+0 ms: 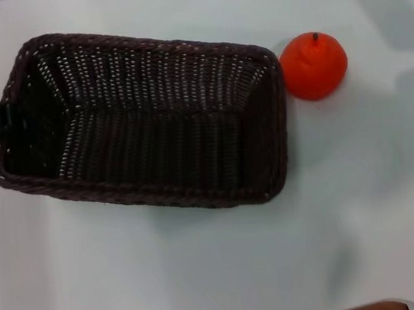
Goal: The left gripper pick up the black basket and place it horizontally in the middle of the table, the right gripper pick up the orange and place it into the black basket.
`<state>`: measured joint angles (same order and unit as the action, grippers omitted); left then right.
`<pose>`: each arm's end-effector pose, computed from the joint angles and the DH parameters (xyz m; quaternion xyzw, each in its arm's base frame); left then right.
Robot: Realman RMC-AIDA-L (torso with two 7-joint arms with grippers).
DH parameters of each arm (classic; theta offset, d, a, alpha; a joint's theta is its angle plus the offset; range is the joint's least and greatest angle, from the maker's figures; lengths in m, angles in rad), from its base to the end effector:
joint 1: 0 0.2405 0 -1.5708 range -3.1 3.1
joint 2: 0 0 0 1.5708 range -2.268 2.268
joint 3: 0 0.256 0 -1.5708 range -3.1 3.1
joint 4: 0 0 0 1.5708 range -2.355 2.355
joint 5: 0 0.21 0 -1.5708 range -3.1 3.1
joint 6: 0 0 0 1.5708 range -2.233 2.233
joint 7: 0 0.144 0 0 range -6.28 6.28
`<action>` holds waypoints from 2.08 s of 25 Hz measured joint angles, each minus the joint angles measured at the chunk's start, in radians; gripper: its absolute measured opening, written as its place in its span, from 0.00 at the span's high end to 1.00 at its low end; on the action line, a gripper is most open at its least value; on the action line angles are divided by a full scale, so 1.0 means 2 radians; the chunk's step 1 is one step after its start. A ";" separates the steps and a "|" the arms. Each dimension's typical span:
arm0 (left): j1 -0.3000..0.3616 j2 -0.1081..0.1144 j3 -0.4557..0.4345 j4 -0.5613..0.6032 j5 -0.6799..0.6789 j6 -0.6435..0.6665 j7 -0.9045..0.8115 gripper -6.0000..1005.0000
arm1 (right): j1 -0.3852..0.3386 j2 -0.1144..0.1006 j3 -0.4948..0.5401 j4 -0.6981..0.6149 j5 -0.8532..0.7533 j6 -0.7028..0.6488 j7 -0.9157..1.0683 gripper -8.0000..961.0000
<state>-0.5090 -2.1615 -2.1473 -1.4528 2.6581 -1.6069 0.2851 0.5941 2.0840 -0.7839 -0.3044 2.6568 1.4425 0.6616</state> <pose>-0.2229 0.3470 0.0527 -0.7690 -0.5878 0.0316 0.2491 0.2490 0.3862 0.1021 -0.1279 -0.5667 -0.5709 0.5802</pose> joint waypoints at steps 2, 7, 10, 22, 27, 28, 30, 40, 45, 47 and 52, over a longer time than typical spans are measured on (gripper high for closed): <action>0.008 0.000 -0.009 -0.002 0.001 0.002 -0.004 0.84 | 0.002 0.000 0.000 -0.004 0.000 -0.005 0.000 0.03; 0.028 -0.001 -0.033 -0.015 -0.004 0.003 -0.006 0.85 | 0.002 0.000 0.000 -0.006 0.000 -0.006 0.000 0.03; 0.043 -0.001 -0.031 -0.016 -0.011 0.003 -0.008 0.85 | 0.002 0.000 -0.001 -0.006 0.000 -0.006 0.000 0.03; 0.067 -0.001 -0.026 -0.022 -0.063 -0.021 -0.008 0.86 | 0.005 0.000 -0.013 -0.007 0.000 -0.005 0.004 0.04; 0.082 -0.001 -0.028 -0.027 -0.081 -0.015 -0.009 0.73 | 0.006 0.000 -0.015 -0.007 0.000 -0.007 0.004 0.04; 0.084 -0.001 -0.028 -0.029 -0.082 -0.014 -0.009 0.70 | 0.006 0.001 -0.015 -0.007 0.000 -0.007 0.004 0.04; 0.087 0.000 -0.029 -0.032 -0.083 -0.012 -0.009 0.62 | 0.007 0.001 -0.016 -0.007 0.000 -0.004 0.005 0.04; 0.097 0.001 -0.104 -0.050 -0.090 -0.015 0.030 0.25 | -0.003 0.002 -0.018 -0.008 0.000 0.023 0.018 0.04; 0.115 0.000 -0.163 -0.076 -0.162 -0.023 0.075 0.19 | -0.028 0.000 -0.042 -0.019 -0.001 0.037 0.038 0.04; 0.129 -0.001 -0.201 -0.078 -0.238 -0.024 0.117 0.17 | -0.045 -0.001 -0.057 -0.035 -0.007 0.033 0.063 0.04; 0.153 -0.002 -0.274 -0.003 -0.424 -0.020 0.265 0.14 | -0.105 -0.003 -0.071 -0.143 -0.131 -0.015 0.179 0.04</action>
<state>-0.2021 -2.1658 -2.6952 -1.4593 1.8099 -1.6461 0.8143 0.3837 2.0784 -0.9264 -0.5912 2.3956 1.4122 1.0204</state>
